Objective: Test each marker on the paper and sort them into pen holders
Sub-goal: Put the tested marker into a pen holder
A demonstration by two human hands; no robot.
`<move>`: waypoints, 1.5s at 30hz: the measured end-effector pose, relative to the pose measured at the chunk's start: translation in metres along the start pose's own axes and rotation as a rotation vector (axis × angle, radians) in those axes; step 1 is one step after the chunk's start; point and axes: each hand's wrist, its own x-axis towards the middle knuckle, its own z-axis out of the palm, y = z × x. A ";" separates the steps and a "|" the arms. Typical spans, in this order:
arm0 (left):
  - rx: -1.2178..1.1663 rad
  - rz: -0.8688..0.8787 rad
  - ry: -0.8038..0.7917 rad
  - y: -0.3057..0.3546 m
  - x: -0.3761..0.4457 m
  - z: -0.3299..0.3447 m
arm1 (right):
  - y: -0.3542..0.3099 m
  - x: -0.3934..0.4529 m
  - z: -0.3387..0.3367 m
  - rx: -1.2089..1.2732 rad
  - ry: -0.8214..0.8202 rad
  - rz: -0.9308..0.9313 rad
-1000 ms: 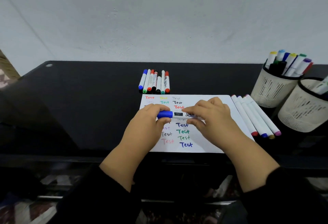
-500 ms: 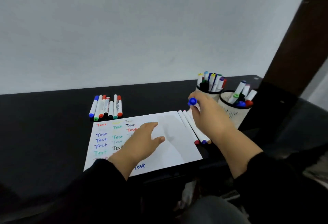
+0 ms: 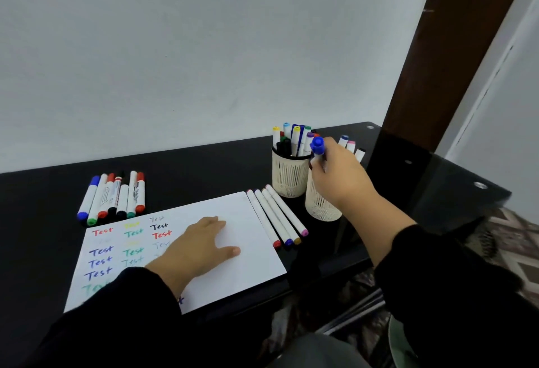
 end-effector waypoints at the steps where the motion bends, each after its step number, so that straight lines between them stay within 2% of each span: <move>1: -0.004 0.006 0.002 -0.001 -0.001 0.001 | 0.003 0.004 0.002 -0.030 -0.006 0.010; 14: -0.008 0.041 0.020 -0.008 -0.003 0.008 | 0.015 0.023 0.009 -0.051 -0.104 0.117; 20: -0.012 0.040 0.024 -0.010 -0.001 0.010 | 0.018 0.020 0.014 0.007 -0.086 0.157; 26: -0.006 0.038 0.009 -0.011 -0.002 0.012 | 0.017 0.021 0.012 -0.077 -0.081 0.113; 31: 0.001 0.041 0.004 -0.009 -0.003 0.009 | 0.015 0.026 0.005 -0.222 -0.219 0.122; 37: 0.012 0.036 -0.009 -0.007 -0.005 0.007 | 0.014 0.023 0.001 -0.169 -0.159 0.093; 45: 0.025 0.011 -0.025 -0.003 -0.008 0.004 | 0.009 0.023 -0.004 -0.290 -0.213 0.001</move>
